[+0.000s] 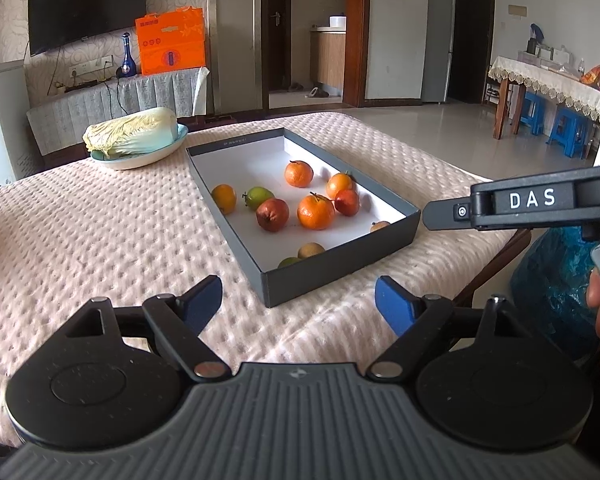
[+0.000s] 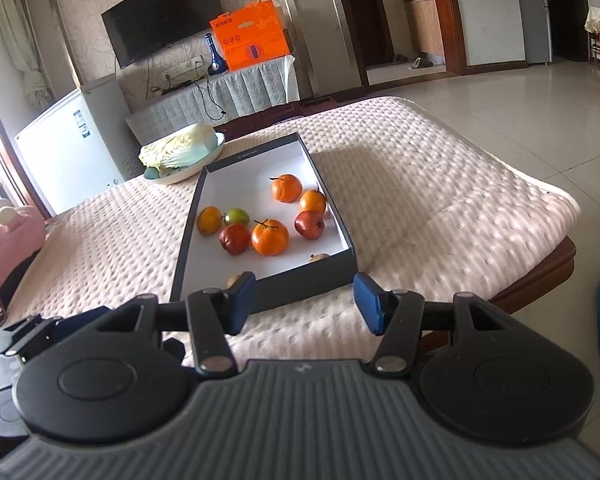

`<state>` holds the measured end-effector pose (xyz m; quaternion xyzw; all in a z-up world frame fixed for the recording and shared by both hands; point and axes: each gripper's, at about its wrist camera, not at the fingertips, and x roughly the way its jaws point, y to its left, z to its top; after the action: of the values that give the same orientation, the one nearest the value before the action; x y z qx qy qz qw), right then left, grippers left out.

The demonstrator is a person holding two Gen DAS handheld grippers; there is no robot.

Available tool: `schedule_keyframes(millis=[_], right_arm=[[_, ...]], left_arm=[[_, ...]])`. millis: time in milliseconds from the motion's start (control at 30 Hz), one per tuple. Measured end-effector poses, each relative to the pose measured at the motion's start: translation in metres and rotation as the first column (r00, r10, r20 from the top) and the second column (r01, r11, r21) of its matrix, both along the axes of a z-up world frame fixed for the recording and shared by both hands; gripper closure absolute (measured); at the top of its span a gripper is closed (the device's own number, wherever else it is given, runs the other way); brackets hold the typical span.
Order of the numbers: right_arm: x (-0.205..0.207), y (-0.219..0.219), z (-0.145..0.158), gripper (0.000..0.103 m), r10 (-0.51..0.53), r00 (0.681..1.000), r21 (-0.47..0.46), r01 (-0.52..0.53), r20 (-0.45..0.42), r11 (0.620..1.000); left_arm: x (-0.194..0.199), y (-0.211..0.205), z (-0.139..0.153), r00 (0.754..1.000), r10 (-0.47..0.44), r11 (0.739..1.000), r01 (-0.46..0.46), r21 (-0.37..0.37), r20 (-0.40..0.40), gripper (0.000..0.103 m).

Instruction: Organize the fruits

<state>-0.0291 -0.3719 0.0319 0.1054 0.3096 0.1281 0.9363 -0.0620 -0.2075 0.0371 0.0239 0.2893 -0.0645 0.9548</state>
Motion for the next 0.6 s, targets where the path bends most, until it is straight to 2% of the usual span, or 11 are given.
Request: schedule_keyframes(millis=[600], right_arm=[[0.0043, -0.0014, -0.0034, 0.047, -0.009, 1.0, -0.006, 0.009, -0.01, 1.0]], left_arm=[[0.0063, -0.0067, -0.0055, 1.0, -0.019, 1.0, 0.019, 0.003, -0.009, 0.015]])
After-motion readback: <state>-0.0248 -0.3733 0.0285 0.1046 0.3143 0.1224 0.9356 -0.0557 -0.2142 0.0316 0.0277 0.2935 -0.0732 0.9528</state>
